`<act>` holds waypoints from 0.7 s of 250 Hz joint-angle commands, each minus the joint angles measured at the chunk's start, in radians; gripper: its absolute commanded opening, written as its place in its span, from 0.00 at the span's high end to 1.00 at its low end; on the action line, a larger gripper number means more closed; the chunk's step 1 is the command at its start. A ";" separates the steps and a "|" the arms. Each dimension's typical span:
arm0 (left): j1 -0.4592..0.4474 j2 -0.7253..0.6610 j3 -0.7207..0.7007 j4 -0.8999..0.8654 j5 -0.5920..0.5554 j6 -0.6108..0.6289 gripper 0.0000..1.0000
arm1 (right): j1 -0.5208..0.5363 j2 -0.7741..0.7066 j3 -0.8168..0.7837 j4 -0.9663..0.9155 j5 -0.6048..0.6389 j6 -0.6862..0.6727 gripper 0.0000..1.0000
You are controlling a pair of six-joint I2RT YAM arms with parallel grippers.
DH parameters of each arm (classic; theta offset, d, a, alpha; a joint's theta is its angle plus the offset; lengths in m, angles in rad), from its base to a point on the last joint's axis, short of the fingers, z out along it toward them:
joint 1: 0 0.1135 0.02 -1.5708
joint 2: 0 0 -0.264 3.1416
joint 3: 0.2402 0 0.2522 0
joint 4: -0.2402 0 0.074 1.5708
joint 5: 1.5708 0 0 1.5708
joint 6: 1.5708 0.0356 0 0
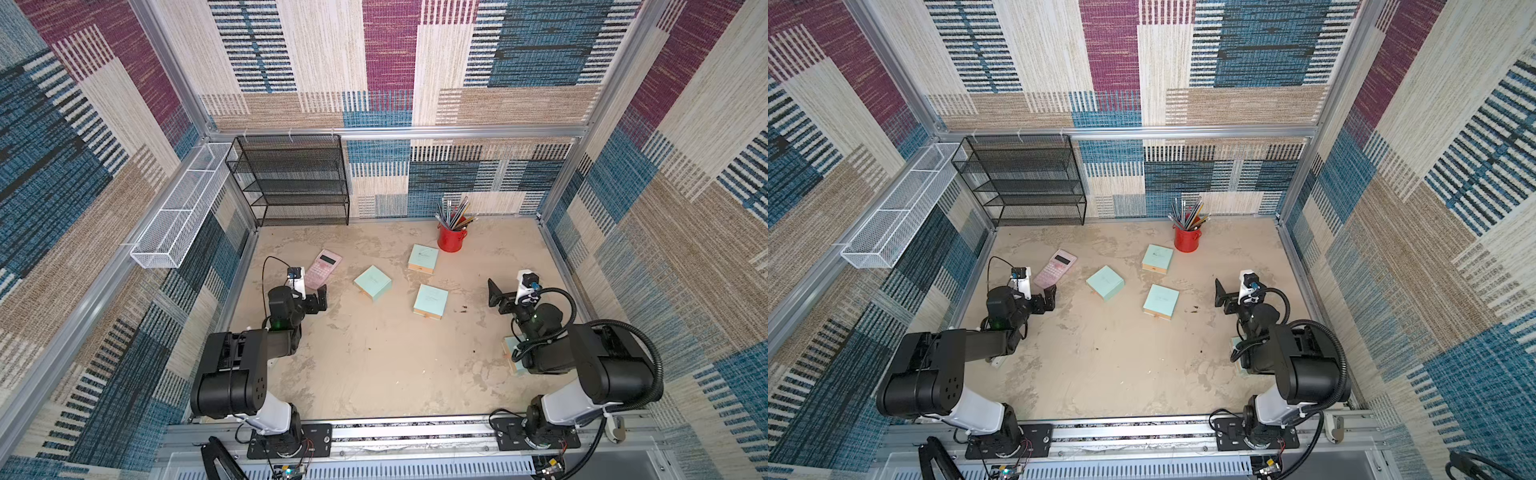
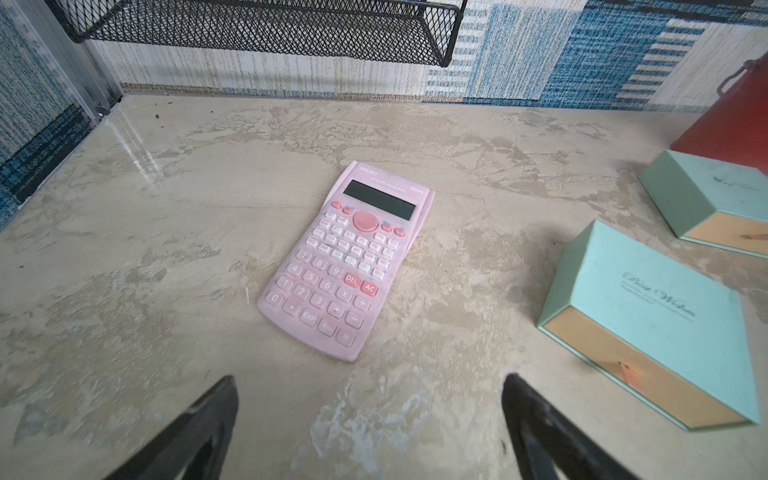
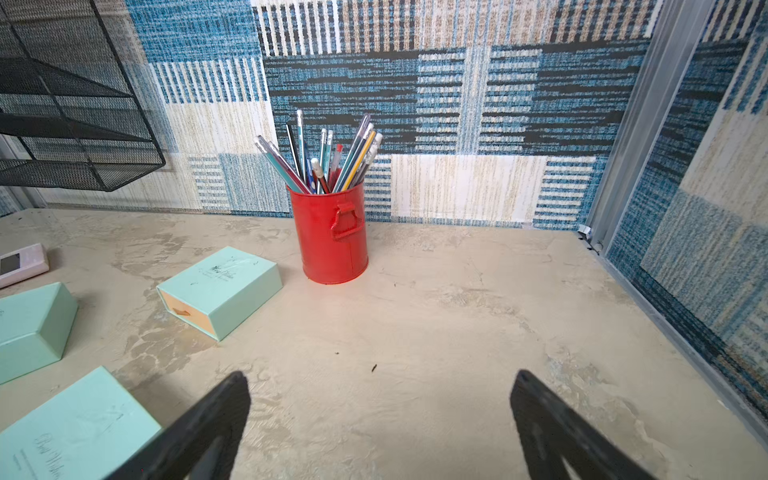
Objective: Take out the earrings from the drawer-style jewelry box
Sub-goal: Move the jewelry box to the center of the board.
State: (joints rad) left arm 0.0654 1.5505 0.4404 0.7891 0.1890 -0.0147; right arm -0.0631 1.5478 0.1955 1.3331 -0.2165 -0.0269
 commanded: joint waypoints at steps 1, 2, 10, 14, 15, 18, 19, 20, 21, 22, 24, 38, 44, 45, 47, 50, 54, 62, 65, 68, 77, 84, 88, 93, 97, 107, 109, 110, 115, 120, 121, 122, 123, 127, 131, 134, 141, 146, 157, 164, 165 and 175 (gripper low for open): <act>0.002 -0.006 -0.004 0.022 0.012 0.045 0.01 | 0.002 0.000 0.000 0.016 -0.005 -0.002 0.01; 0.002 -0.006 -0.004 0.021 0.012 0.045 0.01 | 0.001 -0.001 0.000 0.016 -0.004 -0.002 0.01; 0.002 -0.007 -0.004 0.019 0.011 0.046 0.01 | 0.002 0.000 -0.001 0.016 -0.006 -0.003 0.01; 0.002 -0.006 -0.003 0.019 0.012 0.046 0.01 | 0.001 0.000 0.000 0.017 -0.007 -0.002 0.01; 0.002 -0.006 -0.003 0.019 0.012 0.046 0.01 | 0.001 -0.001 -0.001 0.017 -0.006 -0.002 0.01; 0.002 -0.006 -0.003 0.020 0.012 0.046 0.01 | 0.001 0.000 -0.001 0.016 -0.005 -0.002 0.01; 0.002 -0.006 -0.004 0.020 0.012 0.047 0.01 | 0.001 -0.001 0.000 0.016 -0.005 -0.002 0.01; 0.002 -0.005 -0.004 0.021 0.012 0.046 0.01 | 0.002 -0.001 0.000 0.015 -0.005 -0.002 0.01; 0.002 -0.005 -0.004 0.020 0.013 0.046 0.01 | 0.001 -0.001 0.000 0.015 -0.005 -0.002 0.01; 0.002 -0.005 -0.004 0.020 0.012 0.046 0.01 | 0.001 0.000 0.001 0.014 -0.006 -0.003 0.01; 0.002 -0.006 -0.004 0.019 0.013 0.046 0.01 | 0.000 0.000 0.002 0.015 -0.005 -0.003 0.01; 0.002 -0.006 -0.002 0.017 0.012 0.046 0.01 | 0.001 0.001 0.004 0.008 -0.007 -0.002 0.01; 0.002 -0.006 -0.002 0.018 0.012 0.045 0.01 | 0.001 0.002 0.005 0.008 -0.006 -0.003 0.01; 0.002 -0.006 -0.002 0.017 0.012 0.045 0.01 | 0.001 0.002 0.005 0.008 -0.006 -0.003 0.01; 0.002 -0.006 -0.002 0.017 0.012 0.045 0.01 | 0.001 0.002 0.006 0.008 -0.006 -0.002 0.01; 0.002 -0.006 -0.002 0.016 0.012 0.046 0.01 | 0.001 0.002 0.005 0.008 -0.006 -0.003 0.01; 0.002 -0.006 -0.002 0.018 0.011 0.046 0.01 | 0.001 0.001 0.004 0.008 -0.005 -0.004 0.01; 0.002 -0.005 -0.002 0.017 0.010 0.045 0.01 | 0.002 0.001 0.004 0.009 -0.006 -0.004 0.01; 0.002 -0.006 -0.002 0.016 0.011 0.045 0.01 | 0.002 0.002 0.004 0.010 -0.006 -0.005 0.01; 0.002 -0.006 -0.002 0.017 0.010 0.046 0.01 | 0.001 0.002 0.005 0.009 -0.006 -0.005 0.01; 0.002 -0.006 -0.002 0.017 0.010 0.046 0.01 | 0.001 0.002 0.010 0.000 -0.006 -0.005 0.01; 0.002 -0.005 -0.001 0.016 0.010 0.046 0.01 | 0.001 0.004 0.010 0.001 -0.006 -0.003 0.01; 0.002 -0.004 -0.001 0.017 0.010 0.046 0.01 | 0.002 0.004 0.009 0.001 -0.006 -0.003 0.01; 0.002 -0.004 0.000 0.015 0.010 0.046 0.01 | 0.002 0.004 0.010 0.000 -0.006 -0.004 0.01; 0.002 -0.004 -0.001 0.015 0.010 0.046 0.01 | 0.002 0.002 0.010 -0.001 -0.006 -0.004 0.01; 0.002 -0.004 0.000 0.016 0.011 0.046 0.01 | 0.001 0.003 0.010 0.001 -0.007 -0.004 0.01; 0.002 -0.004 -0.001 0.016 0.011 0.046 0.01 | 0.001 0.003 0.010 0.000 -0.006 -0.005 0.01; 0.002 -0.004 0.000 0.015 0.010 0.046 0.01 | 0.001 0.003 0.010 0.000 -0.007 -0.004 0.01; 0.002 -0.005 -0.001 0.016 0.009 0.047 0.01 | 0.001 0.002 0.010 0.001 -0.006 -0.004 0.01; 0.002 -0.004 0.000 0.016 0.010 0.046 0.01 | 0.001 0.003 0.009 0.001 -0.006 -0.004 0.01; 0.002 -0.004 -0.001 0.016 0.009 0.046 0.01 | 0.000 0.003 0.009 0.001 -0.006 -0.004 0.01; 0.002 -0.004 -0.001 0.016 0.009 0.046 0.01 | 0.000 0.002 0.009 0.001 -0.006 -0.004 0.01; 0.002 -0.004 0.000 0.016 0.009 0.046 0.01 | 0.001 0.002 0.009 0.001 -0.007 -0.004 0.01; 0.002 -0.004 0.003 0.015 0.009 0.045 0.01 | 0.001 0.003 0.008 0.001 -0.006 -0.004 0.01; 0.002 -0.004 0.000 0.016 0.009 0.046 0.01 | 0.002 0.002 0.009 0.001 -0.006 -0.004 0.01; 0.002 -0.004 0.000 0.016 0.009 0.045 0.01 | 0.002 0.002 0.009 0.000 -0.006 -0.004 0.01; 0.001 -0.005 0.000 0.015 0.010 0.046 0.01 | 0.001 0.002 0.009 0.001 -0.006 -0.004 0.01; 0.002 -0.004 0.000 0.015 0.007 0.046 0.01 | 0.001 0.003 0.009 0.002 -0.006 -0.004 0.01; 0.002 -0.005 0.000 0.016 0.009 0.046 0.01 | 0.002 0.001 0.006 0.002 -0.007 -0.006 0.01; 0.001 -0.006 -0.002 0.016 0.007 0.047 0.01 | 0.001 0.001 0.007 0.002 -0.006 -0.005 0.01; 0.001 -0.006 -0.002 0.016 0.007 0.047 0.01 | 0.001 0.001 0.008 0.002 -0.006 -0.005 0.01; 0.000 -0.004 -0.002 0.017 0.006 0.048 0.01 | 0.002 0.001 0.008 0.002 -0.006 -0.005 0.01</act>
State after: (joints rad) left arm 0.0658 1.5497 0.4400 0.7891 0.1890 -0.0147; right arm -0.0628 1.5497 0.1989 1.3190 -0.2169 -0.0269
